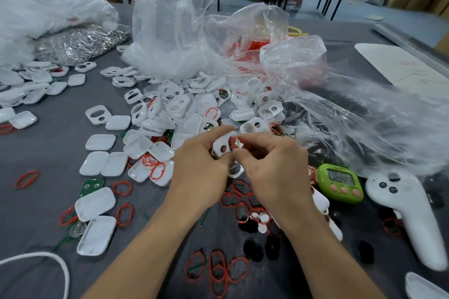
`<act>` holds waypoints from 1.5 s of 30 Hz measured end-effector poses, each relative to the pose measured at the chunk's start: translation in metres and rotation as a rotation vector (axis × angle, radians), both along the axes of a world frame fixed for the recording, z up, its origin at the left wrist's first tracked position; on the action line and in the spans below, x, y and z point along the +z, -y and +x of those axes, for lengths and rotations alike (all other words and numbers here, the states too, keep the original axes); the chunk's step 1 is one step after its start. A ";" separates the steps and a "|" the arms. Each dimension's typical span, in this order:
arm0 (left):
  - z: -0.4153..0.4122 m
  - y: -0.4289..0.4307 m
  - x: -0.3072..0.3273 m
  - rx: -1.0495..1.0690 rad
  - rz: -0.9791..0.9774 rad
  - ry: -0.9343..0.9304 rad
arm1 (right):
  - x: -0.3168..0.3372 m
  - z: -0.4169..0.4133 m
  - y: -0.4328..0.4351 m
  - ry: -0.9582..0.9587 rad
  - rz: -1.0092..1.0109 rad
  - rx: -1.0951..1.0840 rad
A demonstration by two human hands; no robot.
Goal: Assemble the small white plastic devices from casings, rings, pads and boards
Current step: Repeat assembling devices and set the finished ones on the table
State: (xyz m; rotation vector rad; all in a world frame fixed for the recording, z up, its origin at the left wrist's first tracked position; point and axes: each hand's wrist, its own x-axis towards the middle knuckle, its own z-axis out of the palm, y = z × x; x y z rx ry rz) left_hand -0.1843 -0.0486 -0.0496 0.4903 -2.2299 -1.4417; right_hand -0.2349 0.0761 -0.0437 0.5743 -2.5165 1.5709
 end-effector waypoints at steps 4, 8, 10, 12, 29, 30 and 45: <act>0.003 -0.002 0.009 -0.139 0.084 -0.042 | -0.001 -0.001 -0.001 -0.022 -0.015 -0.025; 0.006 0.000 0.009 -0.222 0.120 -0.067 | -0.002 0.000 -0.004 -0.082 0.056 0.021; 0.006 -0.001 0.008 -0.228 0.128 -0.032 | -0.002 -0.001 -0.004 -0.134 0.110 0.025; 0.006 0.000 0.009 -0.245 0.222 -0.019 | -0.002 -0.001 -0.006 -0.174 0.153 0.026; 0.008 0.008 0.011 -0.485 0.824 -0.015 | 0.009 -0.014 -0.017 0.318 -0.173 0.273; 0.008 0.009 0.011 -0.514 0.855 -0.001 | 0.010 -0.014 -0.018 0.319 -0.182 0.310; -0.001 0.004 0.006 -0.335 0.739 -0.058 | 0.007 -0.015 -0.010 0.460 -0.296 0.297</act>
